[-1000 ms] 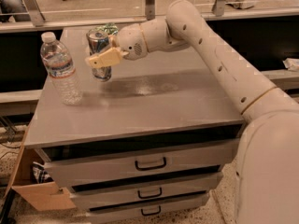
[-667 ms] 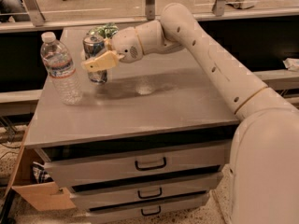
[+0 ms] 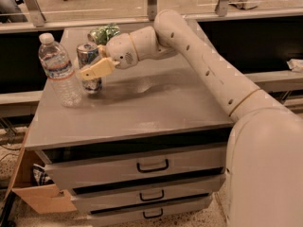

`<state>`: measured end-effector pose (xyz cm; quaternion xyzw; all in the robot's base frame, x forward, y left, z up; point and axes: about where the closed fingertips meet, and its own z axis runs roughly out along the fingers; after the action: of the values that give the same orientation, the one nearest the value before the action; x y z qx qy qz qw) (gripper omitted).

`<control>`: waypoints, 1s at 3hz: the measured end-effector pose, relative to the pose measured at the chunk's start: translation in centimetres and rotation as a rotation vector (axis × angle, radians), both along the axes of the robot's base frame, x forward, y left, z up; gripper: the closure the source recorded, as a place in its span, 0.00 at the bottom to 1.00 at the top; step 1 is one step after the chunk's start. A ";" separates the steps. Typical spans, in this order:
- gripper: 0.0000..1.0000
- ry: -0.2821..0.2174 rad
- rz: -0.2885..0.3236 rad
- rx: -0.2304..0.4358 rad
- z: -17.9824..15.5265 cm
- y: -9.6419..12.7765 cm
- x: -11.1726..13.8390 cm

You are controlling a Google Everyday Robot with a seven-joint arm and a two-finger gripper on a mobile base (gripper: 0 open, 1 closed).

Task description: Move redbull can near water bottle

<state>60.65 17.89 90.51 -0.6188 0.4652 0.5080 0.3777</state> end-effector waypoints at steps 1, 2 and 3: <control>0.13 0.001 0.019 0.011 -0.3 0.6 -0.4; 0.00 0.000 0.025 0.017 -0.5 0.7 -0.6; 0.00 -0.005 0.024 0.017 -0.4 0.5 -0.6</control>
Offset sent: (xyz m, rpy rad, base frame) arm -0.0051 0.0011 -0.0069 0.0243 -0.0045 0.0207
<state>60.03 18.42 90.09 -0.6224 0.4526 0.5148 0.3779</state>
